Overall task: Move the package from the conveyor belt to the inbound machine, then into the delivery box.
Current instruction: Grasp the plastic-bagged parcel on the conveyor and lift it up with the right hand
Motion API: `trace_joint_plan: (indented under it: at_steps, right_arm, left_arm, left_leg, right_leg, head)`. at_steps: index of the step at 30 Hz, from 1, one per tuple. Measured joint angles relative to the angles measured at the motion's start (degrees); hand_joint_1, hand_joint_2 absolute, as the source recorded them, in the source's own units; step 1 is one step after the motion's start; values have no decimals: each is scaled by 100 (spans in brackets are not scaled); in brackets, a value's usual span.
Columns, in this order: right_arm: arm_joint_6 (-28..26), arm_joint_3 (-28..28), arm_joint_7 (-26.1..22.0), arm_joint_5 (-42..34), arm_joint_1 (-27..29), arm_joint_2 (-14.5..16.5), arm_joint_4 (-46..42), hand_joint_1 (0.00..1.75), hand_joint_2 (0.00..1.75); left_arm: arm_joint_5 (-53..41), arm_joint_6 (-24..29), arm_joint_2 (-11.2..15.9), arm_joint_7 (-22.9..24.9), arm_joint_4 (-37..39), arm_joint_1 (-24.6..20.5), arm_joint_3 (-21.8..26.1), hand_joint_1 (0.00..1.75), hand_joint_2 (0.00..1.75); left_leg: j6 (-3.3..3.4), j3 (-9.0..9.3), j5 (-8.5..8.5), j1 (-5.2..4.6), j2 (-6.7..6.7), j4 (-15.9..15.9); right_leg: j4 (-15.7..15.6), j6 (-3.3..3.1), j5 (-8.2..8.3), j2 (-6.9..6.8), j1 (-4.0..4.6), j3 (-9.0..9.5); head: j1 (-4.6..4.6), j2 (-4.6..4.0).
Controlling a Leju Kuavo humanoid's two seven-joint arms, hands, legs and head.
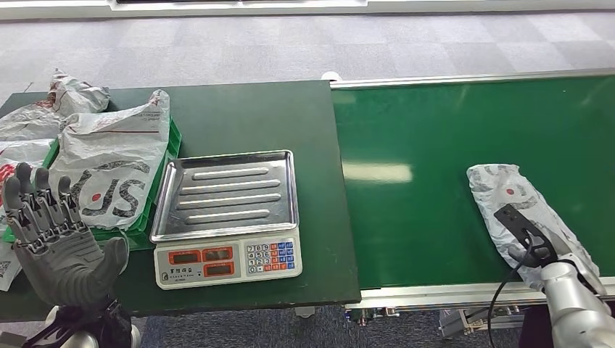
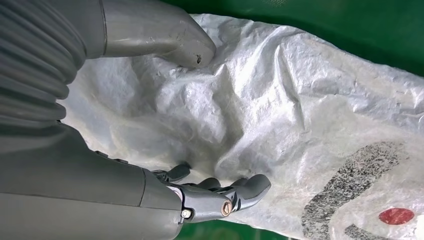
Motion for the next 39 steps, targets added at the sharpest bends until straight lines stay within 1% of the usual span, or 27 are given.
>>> trace_joint_plan:
  at_steps: [3,6,8,11,16,20,26,32,39]
  right_arm:
    - [180,37,-84,77,52,-7,8,0,175]
    - [513,222,-334,265,159,-8,22,0,175]
    - [774,381,-584,394,225,-7,30,0,175]
    - [1186,657,-1091,549,285,-4,30,0,175]
    - [1402,1084,-1577,657,341,61,-2,0,175]
    - [1465,1434,-1835,670,355,166,-73,175,175]
    - [1391,1716,-2029,517,362,297,-211,175,175]
    - [1305,1922,-2011,420,351,427,-322,175,175]
    - [1235,2139,-1901,278,357,505,-343,175,175]
  left_arm:
    - [-10,2,0,0,27,-54,0,0,175]
    - [-39,2,0,0,75,-143,0,0,175]
    - [-61,2,0,0,121,-208,0,0,175]
    - [-92,2,0,2,214,-317,-1,0,175]
    - [-99,87,2,0,333,-412,-2,0,175]
    - [-99,187,9,1,372,-412,-2,0,175]
    - [-89,304,16,0,384,-393,-4,0,175]
    - [-77,367,22,0,384,-374,-7,0,175]
    - [-64,414,31,0,384,-373,-15,0,175]
  left_leg:
    - [0,0,0,0,0,0]
    - [0,0,0,0,0,0]
    - [0,2,0,1,0,0]
    - [0,-3,-7,3,12,-1]
    - [4,15,-32,10,61,-4]
    - [2,32,-37,11,94,-4]
    - [2,44,-37,13,97,-4]
    - [2,47,-37,13,87,-4]
    - [3,57,-36,11,64,-3]
  right_leg:
    - [0,0,0,0,0,0]
    - [0,0,0,0,0,1]
    - [0,0,0,1,1,3]
    - [0,1,-2,17,3,12]
    - [-2,4,-13,66,8,47]
    - [-2,4,-12,97,10,53]
    - [-1,4,-12,99,11,64]
    - [-1,4,-12,90,11,69]
    - [-1,7,-15,67,10,68]
  head:
    - [1,0]
    - [1,0]
    - [1,0]
    - [-1,0]
    - [0,0]
    - [0,0]
    - [0,0]
    - [0,0]
    - [0,0]
